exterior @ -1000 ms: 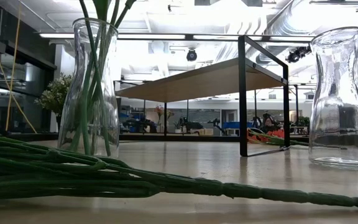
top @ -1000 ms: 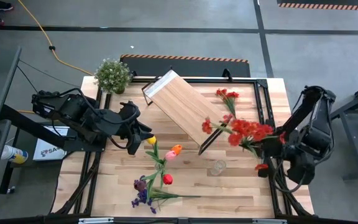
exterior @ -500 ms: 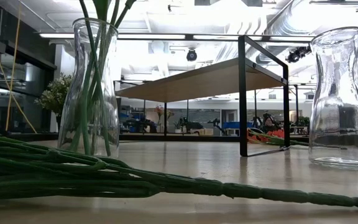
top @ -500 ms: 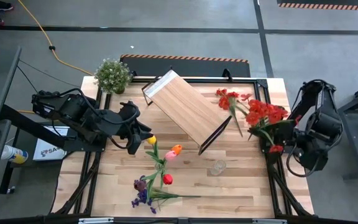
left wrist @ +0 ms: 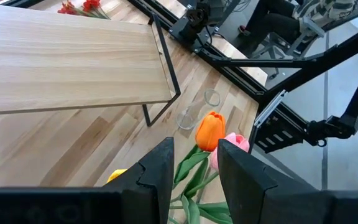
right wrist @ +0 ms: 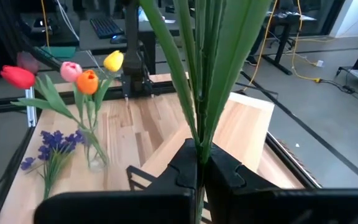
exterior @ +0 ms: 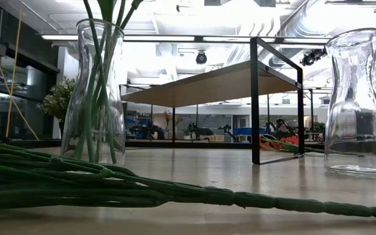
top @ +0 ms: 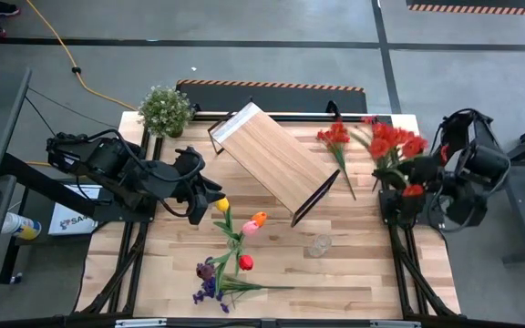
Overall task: Pick and place flowers into a vace then onto a shelf
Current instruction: Put the left orange flowers into the right transparent vase
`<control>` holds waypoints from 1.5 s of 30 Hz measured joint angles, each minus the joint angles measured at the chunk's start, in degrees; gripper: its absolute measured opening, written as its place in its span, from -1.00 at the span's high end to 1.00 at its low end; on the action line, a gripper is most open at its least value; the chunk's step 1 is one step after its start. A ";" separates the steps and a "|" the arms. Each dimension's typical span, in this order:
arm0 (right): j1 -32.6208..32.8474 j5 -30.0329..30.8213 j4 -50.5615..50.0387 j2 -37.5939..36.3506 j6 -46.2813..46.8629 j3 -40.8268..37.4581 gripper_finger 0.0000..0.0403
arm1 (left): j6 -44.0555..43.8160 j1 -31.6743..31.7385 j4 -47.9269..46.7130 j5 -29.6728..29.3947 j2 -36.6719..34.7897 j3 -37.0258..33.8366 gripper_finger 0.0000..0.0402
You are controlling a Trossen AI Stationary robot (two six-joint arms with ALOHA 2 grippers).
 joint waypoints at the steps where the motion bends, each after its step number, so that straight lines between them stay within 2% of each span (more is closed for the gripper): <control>1: 0.00 0.00 -0.39 -0.82 -0.02 0.00 0.99 | -0.02 0.00 0.01 -0.01 0.00 0.00 0.22; 15: -0.02 0.00 -5.59 -12.67 -0.63 0.02 0.99 | -1.53 0.00 0.04 -1.05 0.00 0.00 0.22; 26: -0.02 0.02 -8.81 -18.16 -1.24 -0.05 0.99 | -1.57 0.00 0.48 -2.24 0.02 0.00 0.22; 30: -0.02 0.47 -7.81 -21.53 -1.40 -4.57 0.99 | -1.63 0.00 0.48 -3.11 0.02 0.00 0.22; 35: -0.02 0.76 2.81 -28.80 -2.61 -15.21 0.99 | -1.77 0.00 0.52 -3.19 0.02 0.00 0.22; 40: -0.02 0.38 17.77 -34.24 -9.99 -23.57 0.99 | -1.80 0.00 0.94 -3.79 0.02 0.00 0.22; 45: -0.02 -0.22 34.20 -36.58 -17.59 -31.49 0.99 | -1.97 0.00 0.92 -4.04 0.02 0.00 0.22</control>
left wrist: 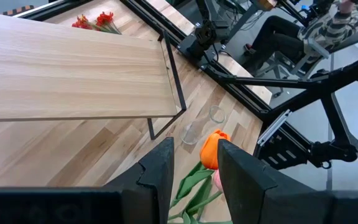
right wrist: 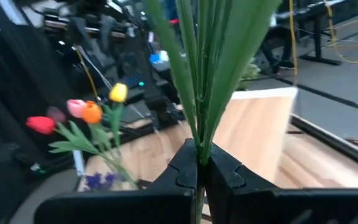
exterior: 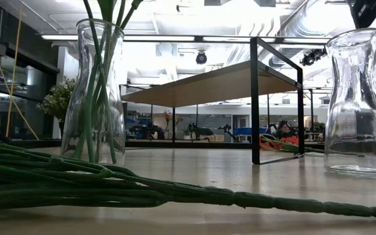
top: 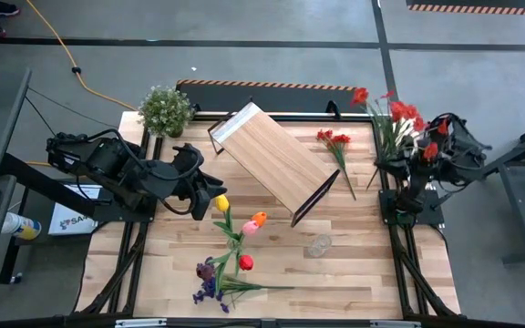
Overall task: Pick and place flowers into a vace then onto a shelf
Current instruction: Put the left orange flowers into the right transparent vase
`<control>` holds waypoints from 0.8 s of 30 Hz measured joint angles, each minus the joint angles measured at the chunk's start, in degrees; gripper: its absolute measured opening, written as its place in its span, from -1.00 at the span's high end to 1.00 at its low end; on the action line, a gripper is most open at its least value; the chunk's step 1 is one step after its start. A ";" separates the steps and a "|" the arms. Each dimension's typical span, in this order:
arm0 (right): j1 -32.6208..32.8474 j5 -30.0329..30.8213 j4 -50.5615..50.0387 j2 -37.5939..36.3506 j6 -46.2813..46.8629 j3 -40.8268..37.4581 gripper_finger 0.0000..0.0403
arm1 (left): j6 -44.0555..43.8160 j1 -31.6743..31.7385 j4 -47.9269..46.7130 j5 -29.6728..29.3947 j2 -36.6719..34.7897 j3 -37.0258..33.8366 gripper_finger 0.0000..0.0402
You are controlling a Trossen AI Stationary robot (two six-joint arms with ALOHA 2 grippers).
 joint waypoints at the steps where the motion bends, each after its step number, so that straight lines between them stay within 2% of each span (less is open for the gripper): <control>1: 0.00 -0.42 4.05 -0.08 -2.01 -1.74 0.99 | 0.00 0.00 0.00 0.00 0.00 0.00 0.22; 9: 0.02 -5.06 43.67 -0.01 -21.91 -16.20 0.99 | -0.02 0.00 0.00 -0.04 0.02 0.00 0.22; 13: 0.02 -8.91 60.85 0.01 -28.74 -22.27 0.99 | -0.02 0.00 0.02 -0.04 0.02 0.00 0.22; 17: 0.02 -11.58 69.14 0.80 -31.08 -25.70 0.99 | -0.04 0.00 0.02 -0.05 0.02 0.00 0.22; 24: -0.12 -12.83 75.06 6.51 -31.15 -26.67 1.00 | -0.63 0.00 0.02 -0.08 0.02 0.00 0.22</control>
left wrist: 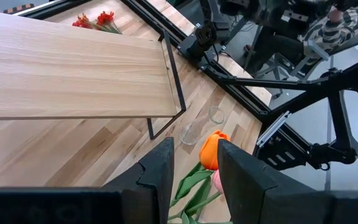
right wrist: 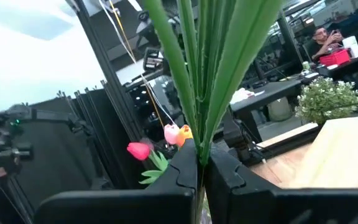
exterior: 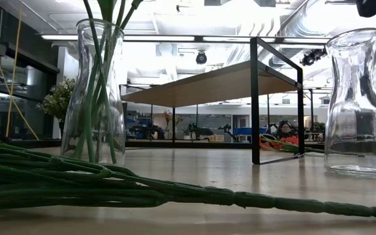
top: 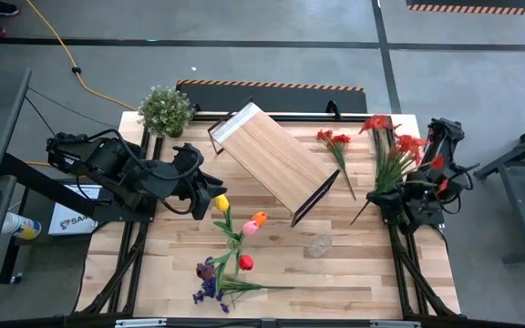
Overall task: Pick and place flowers into a vace then onto a shelf
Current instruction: Put the left orange flowers into the right transparent vase
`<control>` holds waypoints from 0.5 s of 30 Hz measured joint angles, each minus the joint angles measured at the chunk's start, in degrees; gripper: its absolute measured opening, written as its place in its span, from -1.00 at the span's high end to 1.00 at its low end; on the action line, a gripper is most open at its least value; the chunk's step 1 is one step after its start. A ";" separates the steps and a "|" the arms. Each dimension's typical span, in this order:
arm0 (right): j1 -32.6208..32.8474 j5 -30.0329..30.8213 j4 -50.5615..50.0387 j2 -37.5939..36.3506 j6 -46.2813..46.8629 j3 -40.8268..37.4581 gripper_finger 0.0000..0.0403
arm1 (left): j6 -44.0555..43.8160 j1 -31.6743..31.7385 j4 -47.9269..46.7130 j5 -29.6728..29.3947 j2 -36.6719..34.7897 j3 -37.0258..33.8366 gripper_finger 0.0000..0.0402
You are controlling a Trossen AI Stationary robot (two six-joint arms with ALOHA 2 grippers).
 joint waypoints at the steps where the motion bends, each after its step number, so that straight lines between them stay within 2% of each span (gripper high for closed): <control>1: -0.34 -0.06 0.68 1.22 0.02 0.00 1.00 | 0.00 0.00 0.00 0.01 0.00 0.00 0.22; 10: -8.23 -4.01 7.50 13.06 0.61 0.00 1.00 | 0.00 0.00 0.00 -0.05 0.00 0.00 0.22; 15: -12.19 -5.14 7.97 17.07 2.21 0.02 1.00 | -0.42 0.00 0.00 -0.06 0.00 0.00 0.22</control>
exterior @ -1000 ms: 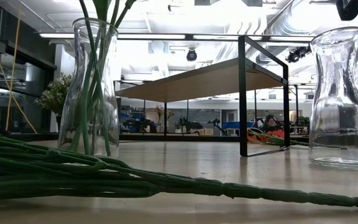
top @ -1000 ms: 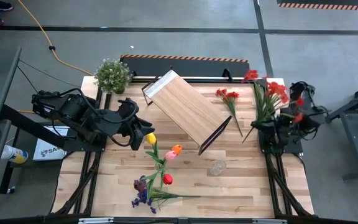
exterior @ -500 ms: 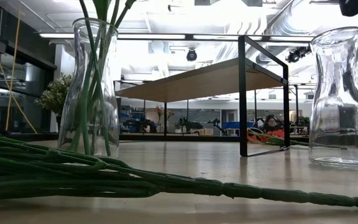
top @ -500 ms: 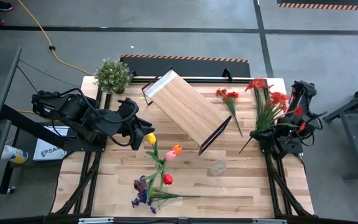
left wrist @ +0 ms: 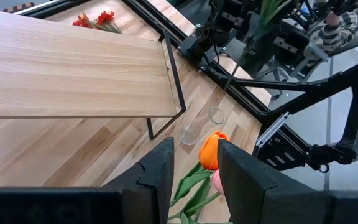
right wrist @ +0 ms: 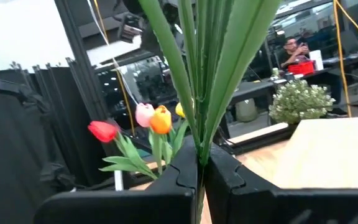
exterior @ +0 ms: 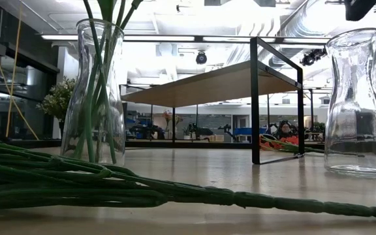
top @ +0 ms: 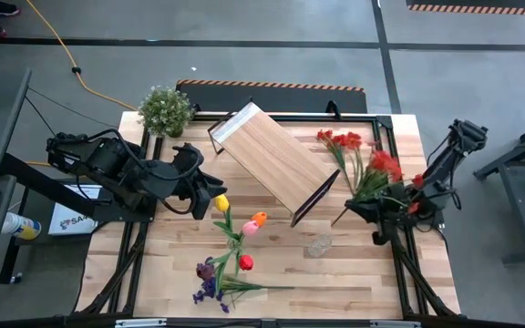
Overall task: Pick and place flowers into a vace then onto a shelf
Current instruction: Put the left orange flowers into the right transparent vase
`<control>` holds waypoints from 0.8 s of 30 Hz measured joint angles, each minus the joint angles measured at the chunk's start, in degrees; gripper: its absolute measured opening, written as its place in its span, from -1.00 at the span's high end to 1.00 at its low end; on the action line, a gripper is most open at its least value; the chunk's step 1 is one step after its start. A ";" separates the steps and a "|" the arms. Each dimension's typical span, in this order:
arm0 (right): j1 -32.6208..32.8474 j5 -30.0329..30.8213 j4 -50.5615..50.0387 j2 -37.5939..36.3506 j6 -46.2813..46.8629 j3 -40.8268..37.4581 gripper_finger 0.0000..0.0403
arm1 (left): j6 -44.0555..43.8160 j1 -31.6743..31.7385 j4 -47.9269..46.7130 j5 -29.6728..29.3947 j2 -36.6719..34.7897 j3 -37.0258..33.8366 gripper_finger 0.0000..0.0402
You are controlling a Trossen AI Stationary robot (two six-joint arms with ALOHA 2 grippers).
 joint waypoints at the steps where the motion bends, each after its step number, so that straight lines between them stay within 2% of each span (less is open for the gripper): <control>1: -0.58 -0.24 -0.02 0.57 0.60 -0.02 1.00 | 0.00 0.00 0.00 0.00 0.00 0.00 0.22; 6: -2.32 -2.62 -0.88 3.41 3.92 0.07 1.00 | 0.00 0.00 0.00 0.00 0.00 0.00 0.22; 16: -2.81 -2.66 -2.03 10.35 10.31 0.09 1.00 | -0.02 0.00 -0.02 0.02 0.00 0.00 0.22; 24: -2.81 -2.49 -2.03 14.07 12.02 0.09 1.00 | 0.00 0.00 -0.09 0.02 0.00 0.00 0.22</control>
